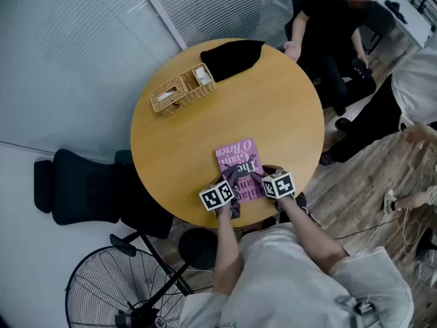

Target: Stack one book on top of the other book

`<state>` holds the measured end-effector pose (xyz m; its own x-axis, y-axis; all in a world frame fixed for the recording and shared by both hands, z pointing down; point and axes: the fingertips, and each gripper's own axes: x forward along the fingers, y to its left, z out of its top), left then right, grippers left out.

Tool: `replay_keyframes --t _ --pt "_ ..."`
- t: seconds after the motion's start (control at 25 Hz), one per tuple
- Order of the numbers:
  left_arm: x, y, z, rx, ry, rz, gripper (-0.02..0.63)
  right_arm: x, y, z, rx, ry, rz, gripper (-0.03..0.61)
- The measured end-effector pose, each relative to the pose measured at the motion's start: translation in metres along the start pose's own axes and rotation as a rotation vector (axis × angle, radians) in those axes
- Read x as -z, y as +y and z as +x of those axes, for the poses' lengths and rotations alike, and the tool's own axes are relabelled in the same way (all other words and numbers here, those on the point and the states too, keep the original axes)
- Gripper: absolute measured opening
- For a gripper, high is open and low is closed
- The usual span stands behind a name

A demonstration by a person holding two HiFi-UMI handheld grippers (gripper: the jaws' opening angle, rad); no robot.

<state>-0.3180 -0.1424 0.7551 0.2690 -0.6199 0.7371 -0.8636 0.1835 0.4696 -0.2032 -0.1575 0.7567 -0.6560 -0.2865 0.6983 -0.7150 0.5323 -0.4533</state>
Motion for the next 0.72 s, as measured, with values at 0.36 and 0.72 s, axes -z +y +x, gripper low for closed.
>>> replay_keyframes --t 0.36,0.72 --pt "-0.007 0.005 -0.014 -0.033 -0.079 0.036 0.255 -0.007 0.002 -0.009 -0.007 -0.056 -0.015 0.215" --pt "0.004 -0.009 -0.061 -0.006 -0.165 0.118 0.256 -0.01 0.022 -0.048 -0.011 -0.149 -0.088 0.215"
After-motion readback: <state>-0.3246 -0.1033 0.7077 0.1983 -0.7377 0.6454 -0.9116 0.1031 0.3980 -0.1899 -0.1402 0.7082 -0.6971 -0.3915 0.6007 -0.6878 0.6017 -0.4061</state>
